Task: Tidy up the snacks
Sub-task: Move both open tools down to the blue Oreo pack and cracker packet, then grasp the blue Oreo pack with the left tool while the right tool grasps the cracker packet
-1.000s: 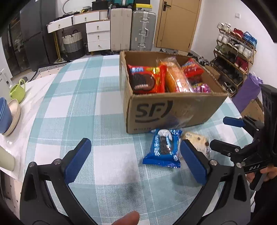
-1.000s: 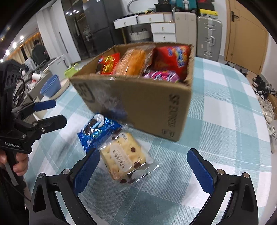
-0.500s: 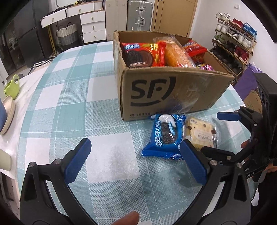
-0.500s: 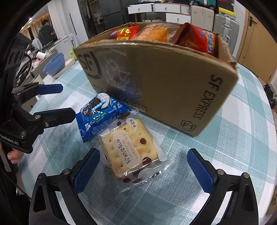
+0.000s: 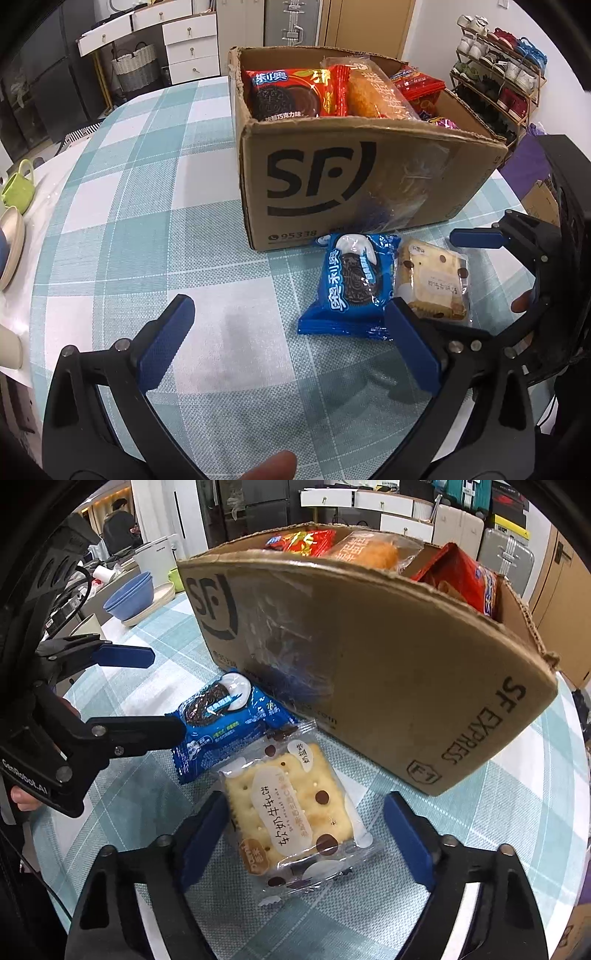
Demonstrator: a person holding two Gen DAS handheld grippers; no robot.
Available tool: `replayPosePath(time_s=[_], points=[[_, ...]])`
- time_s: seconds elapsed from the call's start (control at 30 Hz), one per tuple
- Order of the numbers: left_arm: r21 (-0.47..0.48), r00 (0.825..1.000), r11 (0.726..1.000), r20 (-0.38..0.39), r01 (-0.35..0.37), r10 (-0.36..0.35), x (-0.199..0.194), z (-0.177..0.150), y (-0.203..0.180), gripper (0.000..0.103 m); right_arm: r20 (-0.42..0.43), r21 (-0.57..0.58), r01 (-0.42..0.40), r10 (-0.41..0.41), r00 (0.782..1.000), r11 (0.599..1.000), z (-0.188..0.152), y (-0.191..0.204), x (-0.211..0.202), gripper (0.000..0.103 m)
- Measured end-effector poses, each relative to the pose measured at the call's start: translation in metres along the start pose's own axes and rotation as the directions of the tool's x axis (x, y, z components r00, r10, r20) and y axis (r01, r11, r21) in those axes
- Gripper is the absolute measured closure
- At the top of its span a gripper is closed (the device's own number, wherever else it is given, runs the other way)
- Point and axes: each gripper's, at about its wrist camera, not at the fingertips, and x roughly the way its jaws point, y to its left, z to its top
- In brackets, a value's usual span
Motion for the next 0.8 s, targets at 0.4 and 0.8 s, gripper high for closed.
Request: replayPosePath(time_s=[0.4, 0.8], points=[[0.012, 1.000, 1.000, -0.011, 0.015, -0.015, 0.007, 0.001, -0.004, 0.001, 0.055, 0.027, -0.030, 0.028, 0.998, 0.999, -0.017, 0.003, -0.012, 0.037], [0.069, 0.999, 0.997, -0.036, 0.041, -0.038, 0.024, 0.005, -0.033, 0.014, 0.093, 0.116, -0.007, -0.004, 0.996, 0.993, -0.034, -0.008, -0.030, 0.037]])
